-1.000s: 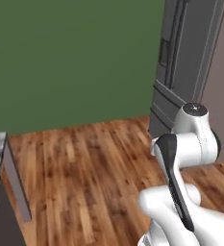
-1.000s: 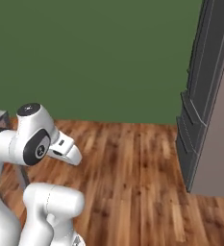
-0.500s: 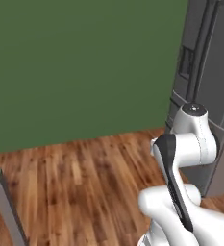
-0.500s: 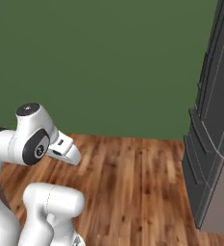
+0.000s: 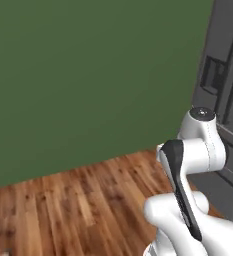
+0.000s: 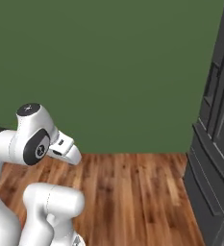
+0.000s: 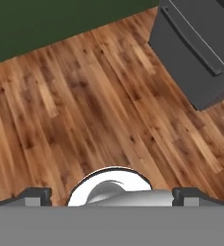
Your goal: Place one of the steaks on the plate and the other in the bowl. Then place the bowl in the fridge.
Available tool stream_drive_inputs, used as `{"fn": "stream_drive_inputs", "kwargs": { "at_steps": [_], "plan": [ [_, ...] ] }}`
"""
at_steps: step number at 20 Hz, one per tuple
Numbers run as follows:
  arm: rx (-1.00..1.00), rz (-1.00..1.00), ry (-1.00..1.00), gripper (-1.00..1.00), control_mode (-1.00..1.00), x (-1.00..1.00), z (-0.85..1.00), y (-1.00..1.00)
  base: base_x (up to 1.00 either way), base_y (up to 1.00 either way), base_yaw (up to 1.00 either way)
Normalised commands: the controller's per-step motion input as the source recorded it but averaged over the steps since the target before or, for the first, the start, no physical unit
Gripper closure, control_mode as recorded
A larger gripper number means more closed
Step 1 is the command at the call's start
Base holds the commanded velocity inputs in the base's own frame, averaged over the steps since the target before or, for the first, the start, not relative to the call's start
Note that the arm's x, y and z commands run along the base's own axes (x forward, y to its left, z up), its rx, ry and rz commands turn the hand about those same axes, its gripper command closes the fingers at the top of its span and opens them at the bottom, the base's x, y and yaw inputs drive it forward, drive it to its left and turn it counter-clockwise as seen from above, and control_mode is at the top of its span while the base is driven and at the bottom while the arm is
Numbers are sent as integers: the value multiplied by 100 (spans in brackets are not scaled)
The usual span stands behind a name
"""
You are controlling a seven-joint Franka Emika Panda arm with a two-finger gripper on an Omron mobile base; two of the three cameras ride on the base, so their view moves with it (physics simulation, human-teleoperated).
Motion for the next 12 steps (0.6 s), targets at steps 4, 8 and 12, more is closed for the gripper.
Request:
{"fn": "stream_drive_inputs", "kwargs": {
  "at_steps": [4, 8, 12],
  "plan": [
    [0, 0, 0, -100, 100, 0, 0, 0, 100, 39, -37],
    [0, 0, 0, -100, 100, 0, 0, 0, 100, 32, -40],
    [0, 0, 0, -100, 100, 0, 0, 0, 100, 38, -42]
  ]
}}
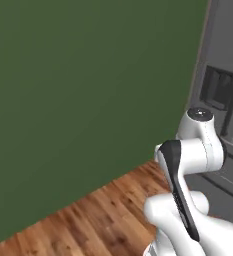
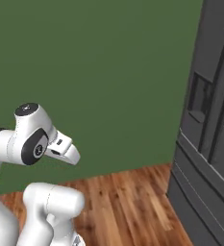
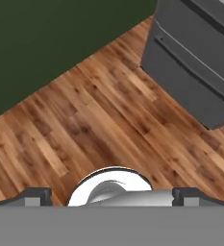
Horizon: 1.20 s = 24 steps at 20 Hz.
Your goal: Place one of the steaks on the plate and the other in the bowl. Then place the bowl in the fridge.
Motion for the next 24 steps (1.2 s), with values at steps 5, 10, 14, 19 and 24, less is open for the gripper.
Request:
{"fn": "stream_drive_inputs", "kwargs": {
  "at_steps": [5, 10, 14, 19, 24],
  "plan": [
    [0, 0, 0, -100, 100, 0, 0, 0, 87, 17, -63],
    [0, 0, 0, -100, 100, 0, 0, 0, 21, 1, -95],
    [0, 0, 0, -100, 100, 0, 0, 0, 6, 0, -99],
    [0, 0, 0, -100, 100, 0, 0, 0, 6, 0, -98],
    [0, 0, 0, -100, 100, 0, 0, 0, 14, 10, -65]
  ]
}}
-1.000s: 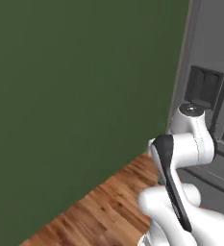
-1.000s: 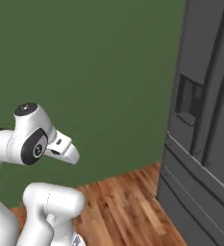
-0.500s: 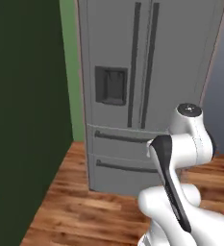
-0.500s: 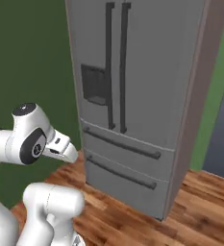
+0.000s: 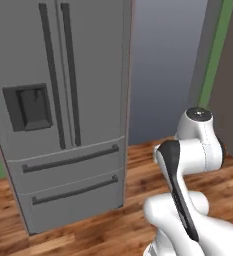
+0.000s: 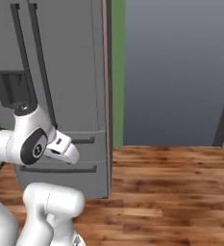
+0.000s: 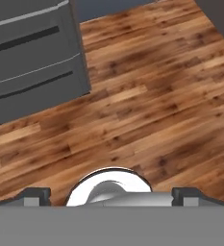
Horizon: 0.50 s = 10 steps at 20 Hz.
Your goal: Place one of the steaks on the plate and the other in the bowl. Then place the bowl in the fridge.
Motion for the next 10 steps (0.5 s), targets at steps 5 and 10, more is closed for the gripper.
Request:
{"fn": "stream_drive_inputs", "kwargs": {
  "at_steps": [5, 10],
  "plan": [
    [0, 0, 0, -100, 100, 0, 0, 0, 0, 90, -8],
    [0, 0, 0, -100, 100, 0, 0, 0, 4, 99, 6]
  ]
}}
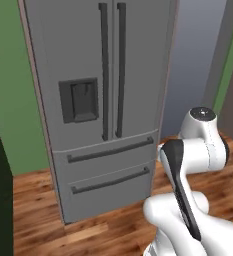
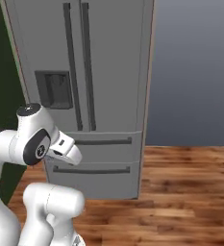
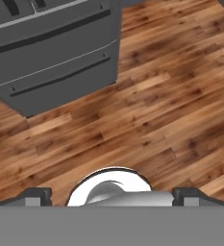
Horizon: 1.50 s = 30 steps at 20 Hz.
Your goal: Place one of the steaks on the plate and the other in the bowl. Then place the bowl in the fridge.
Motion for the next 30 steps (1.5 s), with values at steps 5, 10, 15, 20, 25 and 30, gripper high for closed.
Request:
{"fn": "stream_drive_inputs", "kwargs": {
  "at_steps": [5, 10, 15, 20, 25, 30],
  "plan": [
    [0, 0, 0, -100, 100, 0, 0, 0, 26, 32, 11],
    [0, 0, 0, -100, 100, 0, 0, 0, 48, -79, 22],
    [0, 0, 0, -100, 100, 0, 0, 0, 4, -16, 6],
    [0, 0, 0, -100, 100, 0, 0, 0, 16, 23, 1],
    [0, 0, 0, -100, 100, 0, 0, 0, 17, 41, 7],
    [0, 0, 0, -100, 100, 0, 0, 0, 29, 33, 3]
  ]
}}
